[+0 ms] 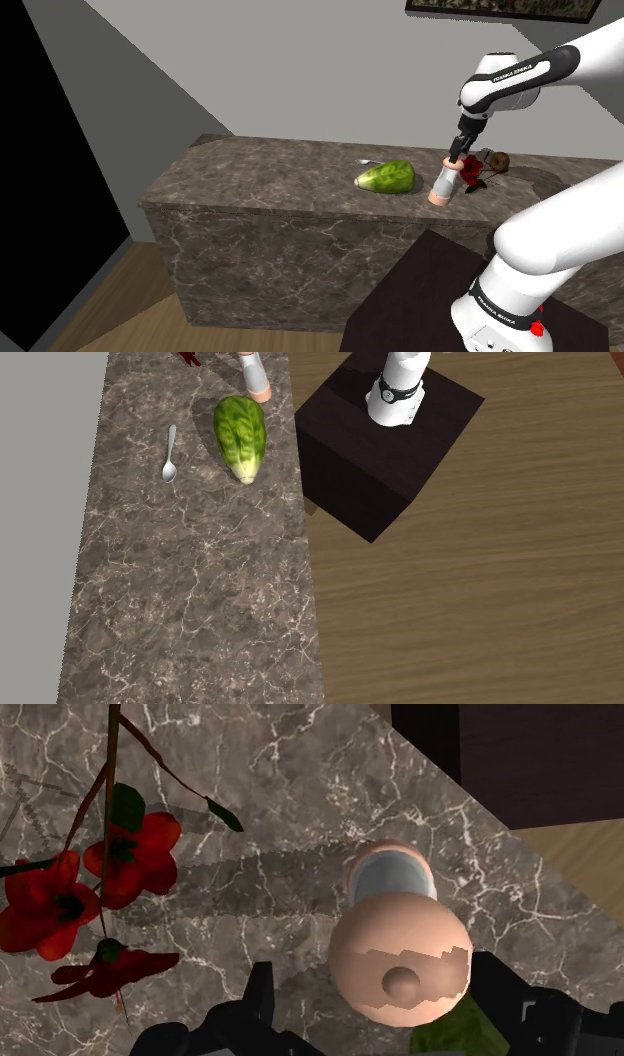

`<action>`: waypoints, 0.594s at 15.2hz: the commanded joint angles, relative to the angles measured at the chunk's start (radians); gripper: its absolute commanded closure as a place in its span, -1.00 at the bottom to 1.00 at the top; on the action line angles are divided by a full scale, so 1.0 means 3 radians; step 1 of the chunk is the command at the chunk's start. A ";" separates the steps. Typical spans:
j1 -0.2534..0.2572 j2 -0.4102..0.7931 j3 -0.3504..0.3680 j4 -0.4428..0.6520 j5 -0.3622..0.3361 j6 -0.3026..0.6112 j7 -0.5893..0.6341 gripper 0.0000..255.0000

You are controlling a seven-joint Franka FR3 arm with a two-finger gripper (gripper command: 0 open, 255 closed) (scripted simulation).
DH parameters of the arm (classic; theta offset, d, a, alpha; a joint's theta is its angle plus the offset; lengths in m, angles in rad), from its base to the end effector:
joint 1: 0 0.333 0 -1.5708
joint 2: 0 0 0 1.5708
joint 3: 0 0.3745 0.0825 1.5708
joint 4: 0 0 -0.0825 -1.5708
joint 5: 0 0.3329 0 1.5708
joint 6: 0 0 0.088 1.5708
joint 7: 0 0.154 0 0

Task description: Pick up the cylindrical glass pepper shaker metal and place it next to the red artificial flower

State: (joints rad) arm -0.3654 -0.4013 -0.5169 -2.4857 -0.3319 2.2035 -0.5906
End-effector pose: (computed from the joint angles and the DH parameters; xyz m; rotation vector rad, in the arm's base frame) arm 0.2119 -0.3123 0.4545 3.0205 -0.1183 0.0196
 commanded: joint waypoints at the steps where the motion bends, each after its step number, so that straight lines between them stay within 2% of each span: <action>1: -0.0005 -0.0127 0.0063 0.0111 0.0004 -0.0241 0.0007 -1.00; 2: -0.0005 -0.0171 0.0091 0.0164 0.0011 -0.0340 0.0010 -1.00; 9: -0.0006 -0.0171 0.0091 0.0164 0.0011 -0.0340 0.0010 -1.00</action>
State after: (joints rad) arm -0.3671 -0.4525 -0.4894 -2.4365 -0.3286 2.1018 -0.5876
